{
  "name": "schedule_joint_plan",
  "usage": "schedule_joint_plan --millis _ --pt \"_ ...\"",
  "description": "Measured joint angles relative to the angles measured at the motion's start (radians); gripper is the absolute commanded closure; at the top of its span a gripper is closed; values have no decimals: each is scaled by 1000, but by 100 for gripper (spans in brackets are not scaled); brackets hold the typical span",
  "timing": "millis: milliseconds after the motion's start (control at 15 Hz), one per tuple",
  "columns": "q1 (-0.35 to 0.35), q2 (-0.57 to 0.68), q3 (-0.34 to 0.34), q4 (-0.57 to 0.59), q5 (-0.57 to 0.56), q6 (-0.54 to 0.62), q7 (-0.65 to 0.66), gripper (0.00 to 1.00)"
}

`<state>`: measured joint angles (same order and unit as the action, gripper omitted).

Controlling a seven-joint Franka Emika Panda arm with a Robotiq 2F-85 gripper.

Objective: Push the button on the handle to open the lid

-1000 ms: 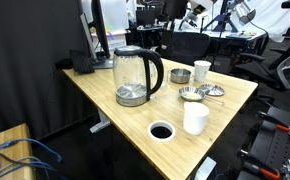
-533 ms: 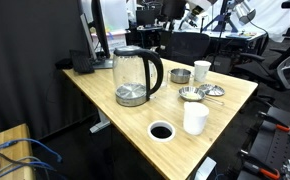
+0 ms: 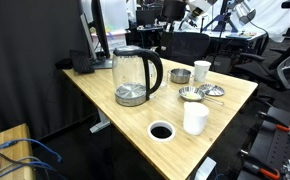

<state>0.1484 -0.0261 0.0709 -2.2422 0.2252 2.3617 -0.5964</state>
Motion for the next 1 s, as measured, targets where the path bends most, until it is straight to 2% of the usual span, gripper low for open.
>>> schedule_joint_plan --millis 467,1000 --pt "-12 68 0 1 0 2 0 100" --pt "-25 53 0 51 1 4 0 100"
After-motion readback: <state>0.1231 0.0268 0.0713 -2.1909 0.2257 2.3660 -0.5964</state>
